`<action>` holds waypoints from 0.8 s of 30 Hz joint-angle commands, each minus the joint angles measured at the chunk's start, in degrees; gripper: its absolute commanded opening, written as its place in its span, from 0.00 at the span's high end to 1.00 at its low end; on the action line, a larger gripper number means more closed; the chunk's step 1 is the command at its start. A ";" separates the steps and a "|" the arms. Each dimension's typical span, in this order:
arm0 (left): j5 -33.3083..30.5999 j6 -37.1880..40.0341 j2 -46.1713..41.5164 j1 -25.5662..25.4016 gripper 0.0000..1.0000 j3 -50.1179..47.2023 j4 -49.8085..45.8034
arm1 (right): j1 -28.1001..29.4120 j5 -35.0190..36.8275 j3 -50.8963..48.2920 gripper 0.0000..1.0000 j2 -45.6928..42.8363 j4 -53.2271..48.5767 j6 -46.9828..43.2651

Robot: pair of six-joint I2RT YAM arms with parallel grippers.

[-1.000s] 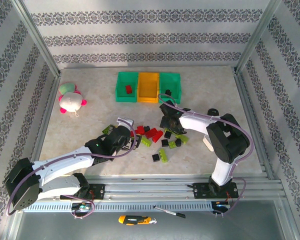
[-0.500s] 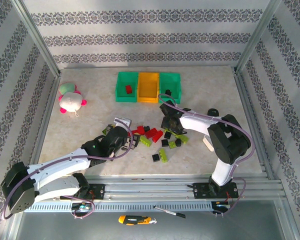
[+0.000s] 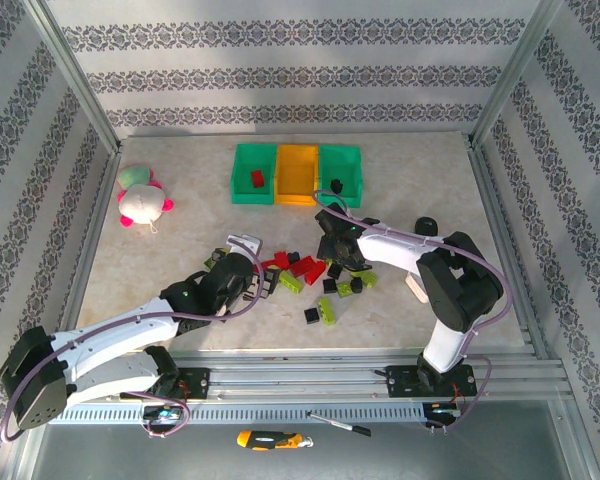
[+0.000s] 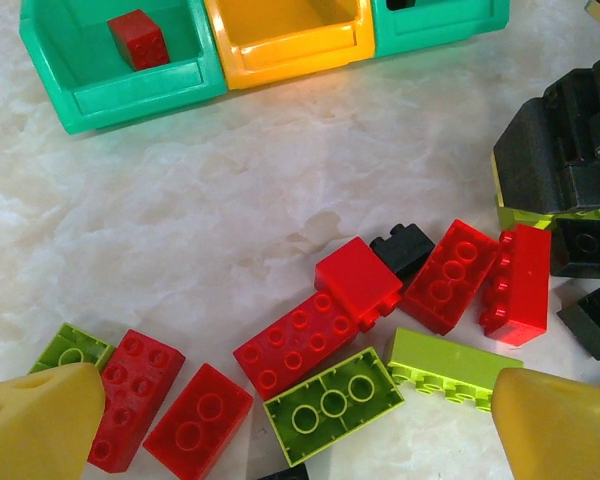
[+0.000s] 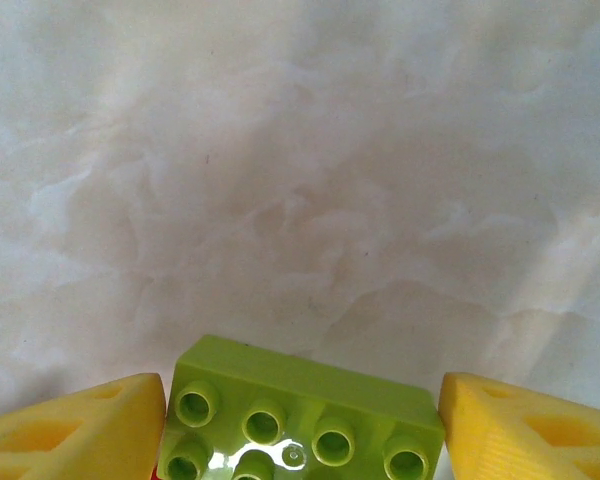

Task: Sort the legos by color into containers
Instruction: Pick up the lego from the center of the table.

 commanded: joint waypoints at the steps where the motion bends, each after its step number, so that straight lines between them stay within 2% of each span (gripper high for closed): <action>1: -0.66 1.68 -1.63 -0.86 0.01 -0.75 1.32 | 0.43 0.30 0.31 0.28 1.32 -1.43 1.02; 5: -0.30 1.78 -2.30 -0.86 0.01 -1.05 1.64 | -0.05 -0.27 1.05 0.25 2.80 -1.65 0.61; 12: -0.63 1.67 -3.42 -0.86 0.01 -1.88 1.40 | 0.27 0.07 1.56 0.37 0.96 -2.38 0.86; 18: -0.37 2.62 -3.73 -0.86 0.01 -1.88 2.01 | 0.23 2.48 2.97 0.38 -2.22 -2.60 -0.16; 24: -1.15 2.00 -3.62 -0.85 0.01 -3.47 4.00 | -0.05 5.50 9.56 0.38 -2.02 1.91 -7.11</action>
